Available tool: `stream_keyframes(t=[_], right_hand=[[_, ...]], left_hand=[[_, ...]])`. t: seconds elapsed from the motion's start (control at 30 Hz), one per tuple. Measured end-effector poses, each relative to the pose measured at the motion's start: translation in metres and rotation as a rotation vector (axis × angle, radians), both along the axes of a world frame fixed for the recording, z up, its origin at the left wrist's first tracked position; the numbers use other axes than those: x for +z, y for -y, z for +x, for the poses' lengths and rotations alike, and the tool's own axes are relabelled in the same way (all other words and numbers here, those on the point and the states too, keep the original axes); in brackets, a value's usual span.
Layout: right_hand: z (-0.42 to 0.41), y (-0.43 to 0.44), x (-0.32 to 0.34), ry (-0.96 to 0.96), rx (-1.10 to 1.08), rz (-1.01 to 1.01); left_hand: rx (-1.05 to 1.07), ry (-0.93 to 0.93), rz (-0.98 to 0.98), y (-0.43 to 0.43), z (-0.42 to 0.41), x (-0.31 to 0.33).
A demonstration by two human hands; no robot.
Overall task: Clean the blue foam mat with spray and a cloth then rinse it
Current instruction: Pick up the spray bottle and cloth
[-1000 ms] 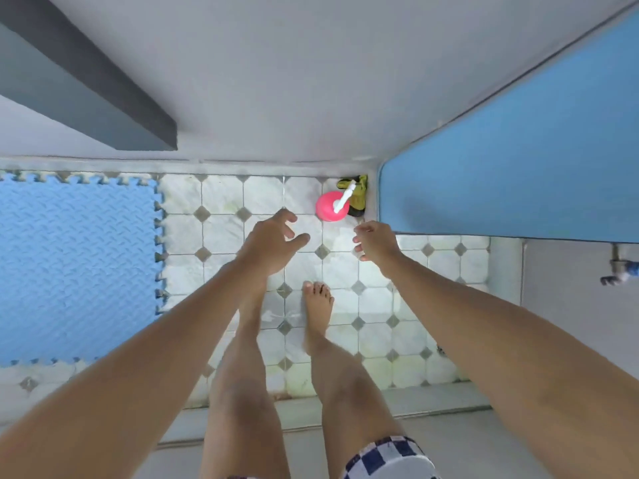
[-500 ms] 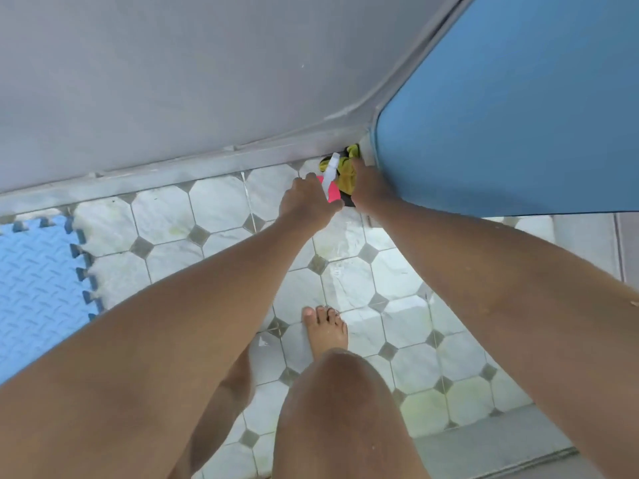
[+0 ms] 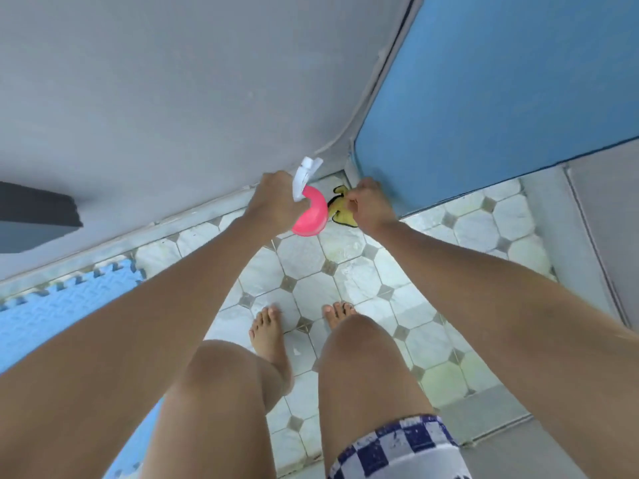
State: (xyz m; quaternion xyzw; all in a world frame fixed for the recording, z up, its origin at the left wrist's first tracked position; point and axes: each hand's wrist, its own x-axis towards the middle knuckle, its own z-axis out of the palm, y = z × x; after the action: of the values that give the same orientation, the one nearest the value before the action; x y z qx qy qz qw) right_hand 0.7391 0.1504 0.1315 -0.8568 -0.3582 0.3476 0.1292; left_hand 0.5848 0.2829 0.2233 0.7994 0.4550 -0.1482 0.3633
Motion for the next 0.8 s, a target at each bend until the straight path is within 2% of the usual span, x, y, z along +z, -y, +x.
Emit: stream_keyframes(t=[0.2, 0.33, 0.47, 0.6, 0.8], right_hand=[[-0.002, 0.095, 0.237, -0.180, -0.076, 0.192], [0.021, 0.168, 0.387, -0.086, -0.199, 0.250], [0.080, 0.240, 0.497, 0.089, -0.315, 0.355], [0.147, 0.323, 0.576, 0.218, -0.317, 0.376], [0.230, 0.445, 0.644, 0.435, -0.391, 0.396]], left_hand=[[-0.183, 0.131, -0.035, 0.028, -0.003, 0.220], [-0.380, 0.159, -0.036, 0.066, 0.026, 0.380], [-0.614, 0.125, -0.021, 0.115, 0.087, 0.504], [-0.809, 0.097, 0.040, 0.188, 0.161, 0.585], [-0.844, 0.221, 0.001, 0.290, 0.272, 0.635]])
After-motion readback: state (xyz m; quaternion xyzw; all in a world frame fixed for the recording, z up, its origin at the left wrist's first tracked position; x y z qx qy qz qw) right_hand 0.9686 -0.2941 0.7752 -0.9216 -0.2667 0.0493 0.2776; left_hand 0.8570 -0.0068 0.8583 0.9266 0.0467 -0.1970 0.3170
